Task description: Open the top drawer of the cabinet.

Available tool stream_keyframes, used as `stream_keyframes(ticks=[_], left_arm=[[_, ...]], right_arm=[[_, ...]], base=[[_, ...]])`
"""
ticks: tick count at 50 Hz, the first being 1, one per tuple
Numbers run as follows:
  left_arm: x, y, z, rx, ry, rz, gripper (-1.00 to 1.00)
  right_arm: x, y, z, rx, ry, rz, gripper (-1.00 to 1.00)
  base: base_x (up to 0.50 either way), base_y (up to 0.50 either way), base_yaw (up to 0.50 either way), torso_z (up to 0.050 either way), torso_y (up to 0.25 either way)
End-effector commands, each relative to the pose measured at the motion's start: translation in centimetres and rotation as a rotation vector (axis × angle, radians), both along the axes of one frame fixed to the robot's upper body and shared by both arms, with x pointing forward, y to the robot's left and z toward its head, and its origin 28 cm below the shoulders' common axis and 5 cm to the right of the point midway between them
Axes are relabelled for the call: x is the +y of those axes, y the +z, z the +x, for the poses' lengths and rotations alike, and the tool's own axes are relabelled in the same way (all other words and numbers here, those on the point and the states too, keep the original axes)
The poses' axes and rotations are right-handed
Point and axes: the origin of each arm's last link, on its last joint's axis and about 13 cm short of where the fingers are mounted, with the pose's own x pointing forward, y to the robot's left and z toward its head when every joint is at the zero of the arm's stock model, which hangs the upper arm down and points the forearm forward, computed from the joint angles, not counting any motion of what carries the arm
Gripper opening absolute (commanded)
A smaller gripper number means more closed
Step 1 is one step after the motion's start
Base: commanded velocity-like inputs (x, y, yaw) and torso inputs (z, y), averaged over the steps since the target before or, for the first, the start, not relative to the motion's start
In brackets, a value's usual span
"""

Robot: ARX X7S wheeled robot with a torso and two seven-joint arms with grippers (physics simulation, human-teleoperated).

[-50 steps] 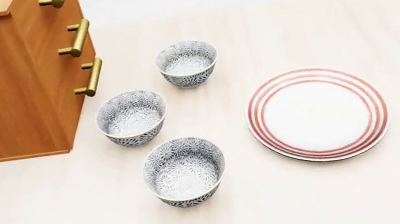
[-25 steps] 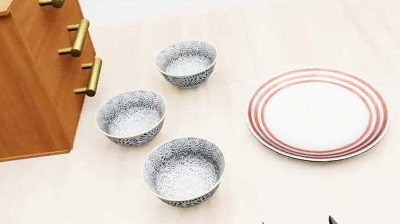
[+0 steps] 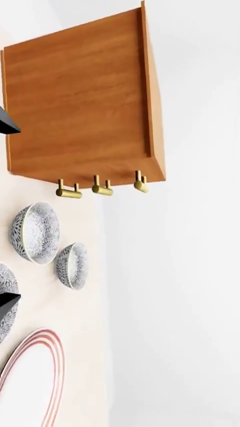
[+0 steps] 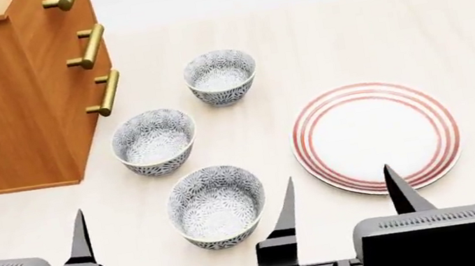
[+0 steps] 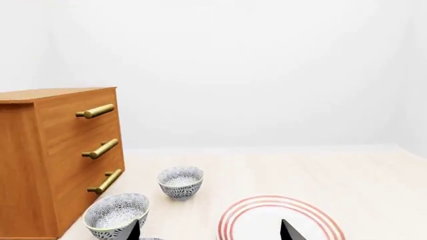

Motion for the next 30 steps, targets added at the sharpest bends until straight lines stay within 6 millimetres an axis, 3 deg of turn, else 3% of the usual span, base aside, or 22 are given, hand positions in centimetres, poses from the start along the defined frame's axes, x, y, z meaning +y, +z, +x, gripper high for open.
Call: stream_keyframes(ticks=[1,17,30], left_arm=[[-0.17,0.57,-0.72,-0.003,-0.013,0.020,1.00],[0.10,0.44,-0.82,-0.014,0.007,0.031,1.00],[-0.04,0.30,-0.94,-0.011,0.003,0.046,1.00]], right_arm=[[0.03,0.21,-0.66,-0.006,0.010,-0.015,1.00],[0.06,0.10,-1.01,-0.005,0.020,-0.033,1.00],[0.03,-0.07,-0.95,-0.012,0.024,-0.059,1.00]], base=[[0.43,-0.25,0.00,0.000,0.000],[0.47,-0.18,0.00,0.000,0.000],[0.50,-0.01,0.00,0.000,0.000]])
